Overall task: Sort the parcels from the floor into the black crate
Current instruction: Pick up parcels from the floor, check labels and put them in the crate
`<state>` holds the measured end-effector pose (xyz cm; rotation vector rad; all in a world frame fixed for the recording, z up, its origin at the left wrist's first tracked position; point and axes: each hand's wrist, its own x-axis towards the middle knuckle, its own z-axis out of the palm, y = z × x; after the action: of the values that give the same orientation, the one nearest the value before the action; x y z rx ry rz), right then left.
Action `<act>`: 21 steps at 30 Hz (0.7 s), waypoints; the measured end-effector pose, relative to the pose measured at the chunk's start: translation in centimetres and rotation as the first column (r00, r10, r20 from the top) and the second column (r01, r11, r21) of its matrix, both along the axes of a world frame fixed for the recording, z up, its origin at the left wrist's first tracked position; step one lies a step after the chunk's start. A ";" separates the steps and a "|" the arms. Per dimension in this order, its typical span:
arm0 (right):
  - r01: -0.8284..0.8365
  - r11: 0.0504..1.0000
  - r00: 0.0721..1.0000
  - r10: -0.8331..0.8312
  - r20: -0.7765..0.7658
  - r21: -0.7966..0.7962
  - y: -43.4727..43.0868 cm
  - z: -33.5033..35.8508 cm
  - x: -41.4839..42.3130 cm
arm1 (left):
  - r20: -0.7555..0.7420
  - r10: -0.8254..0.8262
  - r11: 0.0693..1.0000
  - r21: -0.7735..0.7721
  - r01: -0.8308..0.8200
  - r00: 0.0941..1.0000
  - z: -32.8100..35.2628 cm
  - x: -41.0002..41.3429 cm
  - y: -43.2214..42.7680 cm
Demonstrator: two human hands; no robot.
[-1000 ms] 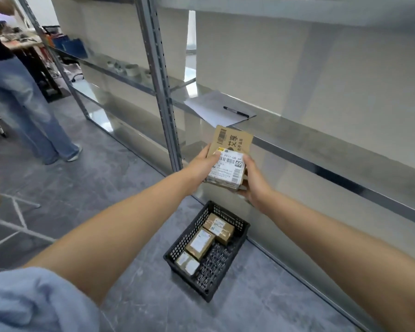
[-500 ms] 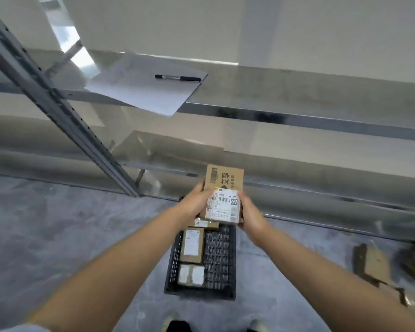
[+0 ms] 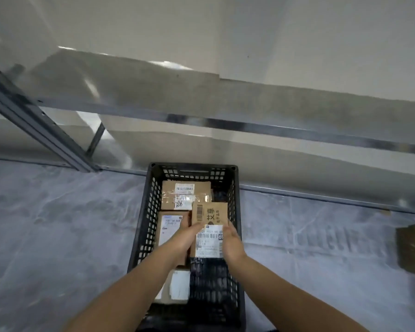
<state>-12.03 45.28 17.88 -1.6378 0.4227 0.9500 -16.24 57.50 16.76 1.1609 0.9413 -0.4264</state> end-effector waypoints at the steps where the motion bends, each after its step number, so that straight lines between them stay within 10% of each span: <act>1: 0.002 0.999 1.000 -0.001 0.015 -0.039 0.2 -2.4 -0.1 | -0.011 -0.013 1.000 -0.004 0.013 1.000 -2.4 0.1 0.1; 8: -0.003 0.957 0.997 0.024 0.069 -0.290 1.7 -14.3 0.6 | -0.021 -0.095 0.995 0.008 0.095 0.995 -15.2 1.3 -0.2; 21: 0.075 0.960 0.997 -0.074 0.013 -0.268 2.9 -19.0 2.8 | 0.004 -0.070 0.989 0.134 0.068 0.998 -22.2 3.6 -1.6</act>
<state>-9.23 48.21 -1.16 -1.8533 0.6294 0.8617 -12.60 55.94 -5.40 1.3196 0.9357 -0.4185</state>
